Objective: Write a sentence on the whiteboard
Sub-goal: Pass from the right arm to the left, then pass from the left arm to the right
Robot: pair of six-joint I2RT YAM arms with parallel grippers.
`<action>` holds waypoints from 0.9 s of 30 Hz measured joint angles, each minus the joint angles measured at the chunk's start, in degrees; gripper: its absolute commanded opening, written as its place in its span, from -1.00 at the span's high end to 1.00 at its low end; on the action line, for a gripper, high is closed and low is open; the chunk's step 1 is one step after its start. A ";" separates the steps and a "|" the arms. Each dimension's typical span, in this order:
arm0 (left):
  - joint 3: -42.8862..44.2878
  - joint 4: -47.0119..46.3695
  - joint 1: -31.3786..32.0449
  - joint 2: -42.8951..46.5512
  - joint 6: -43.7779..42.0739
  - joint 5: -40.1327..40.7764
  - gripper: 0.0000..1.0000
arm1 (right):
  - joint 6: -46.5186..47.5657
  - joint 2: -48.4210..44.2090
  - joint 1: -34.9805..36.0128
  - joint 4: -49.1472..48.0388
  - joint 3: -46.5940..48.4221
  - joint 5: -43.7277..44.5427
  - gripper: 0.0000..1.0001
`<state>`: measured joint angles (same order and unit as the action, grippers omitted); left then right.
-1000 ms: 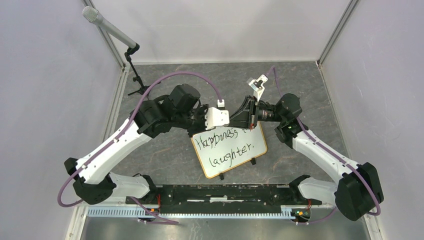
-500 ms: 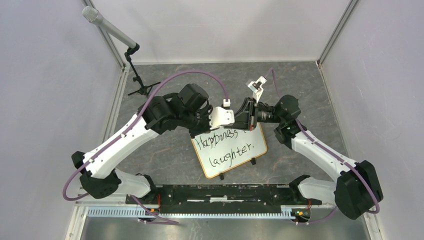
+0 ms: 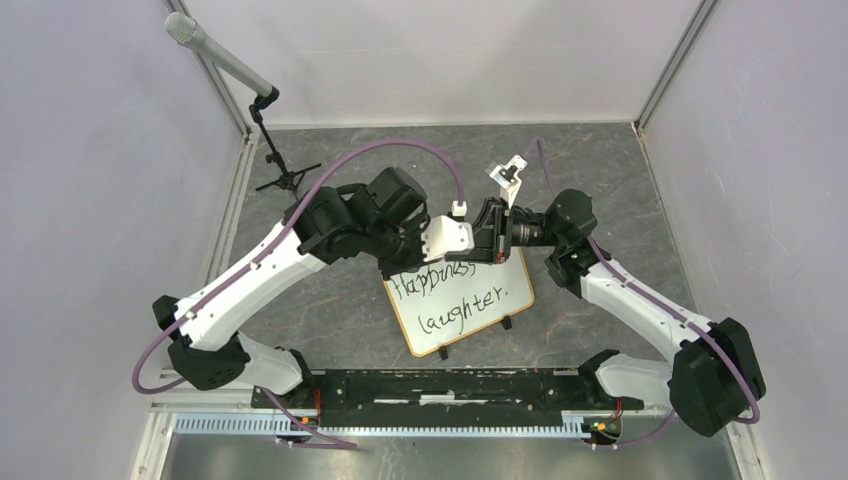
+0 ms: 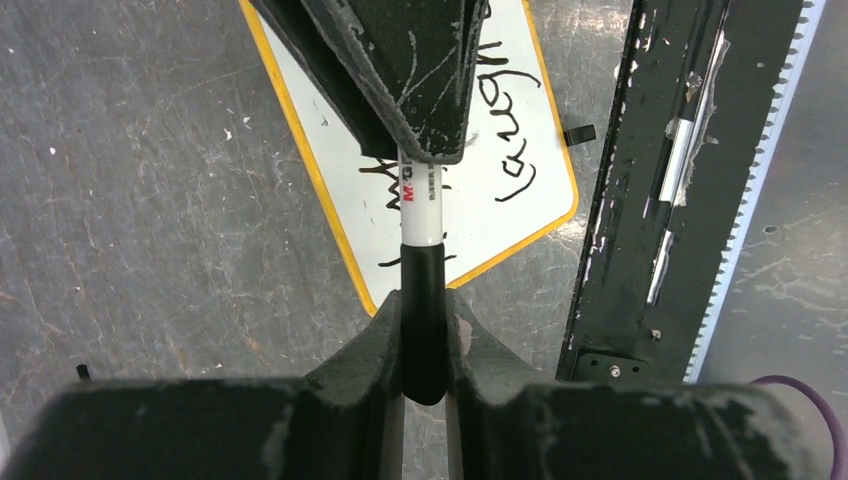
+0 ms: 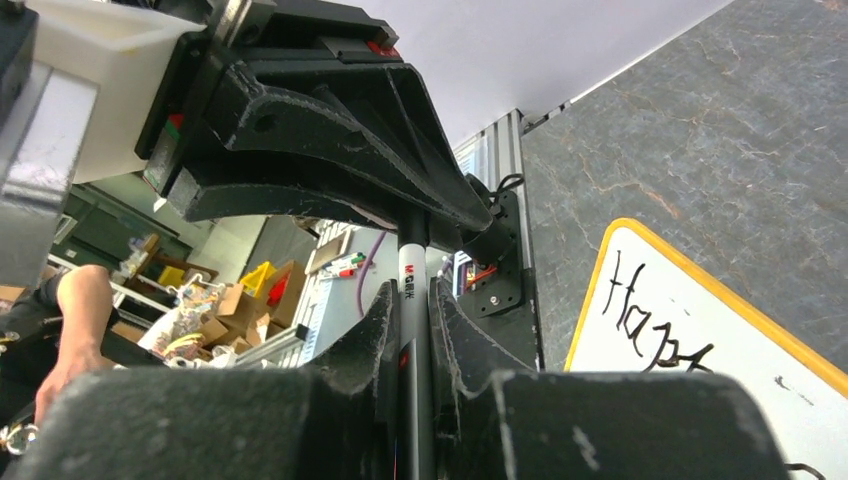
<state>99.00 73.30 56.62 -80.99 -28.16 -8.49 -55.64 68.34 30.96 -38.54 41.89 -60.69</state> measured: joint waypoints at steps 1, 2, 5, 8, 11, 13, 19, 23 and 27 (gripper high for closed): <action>-0.15 -0.07 0.02 0.11 0.00 0.04 0.95 | 1.29 -0.02 0.00 1.53 0.68 -0.35 0.97; -0.94 -0.57 -0.04 0.55 -0.02 0.02 0.95 | 3.15 -0.04 -0.11 3.80 1.68 -0.79 0.94; -4.55 -4.70 -0.79 2.91 -0.85 -0.11 0.95 | 9.70 -0.26 -0.98 12.04 5.11 -1.84 0.74; -9.77 -11.61 -1.55 5.99 -3.72 -0.07 0.95 | 17.97 -0.76 -2.49 21.92 8.96 -2.19 0.31; -14.21 -15.47 -1.64 8.83 -7.78 0.04 0.95 | 26.62 -1.42 -4.20 32.04 12.59 -2.38 -0.08; -15.72 -15.08 -1.64 10.67 -11.39 0.11 0.95 | 31.69 -1.53 -6.43 38.05 15.06 -2.58 -0.31; -17.59 -14.97 -1.64 13.57 -20.83 2.03 0.95 | 50.77 -0.50 -13.22 59.71 26.56 -1.79 -0.47; -21.14 -15.19 -1.49 15.96 -28.41 4.13 0.95 | 58.82 0.26 -12.55 68.59 29.33 -2.03 -0.48; -24.04 -17.68 0.09 16.74 -36.02 7.41 0.95 | 60.96 1.38 -8.61 72.96 28.44 -1.79 -0.49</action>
<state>74.96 55.61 56.71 -64.25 -64.18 -1.08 5.32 69.71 22.35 34.41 70.32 -62.48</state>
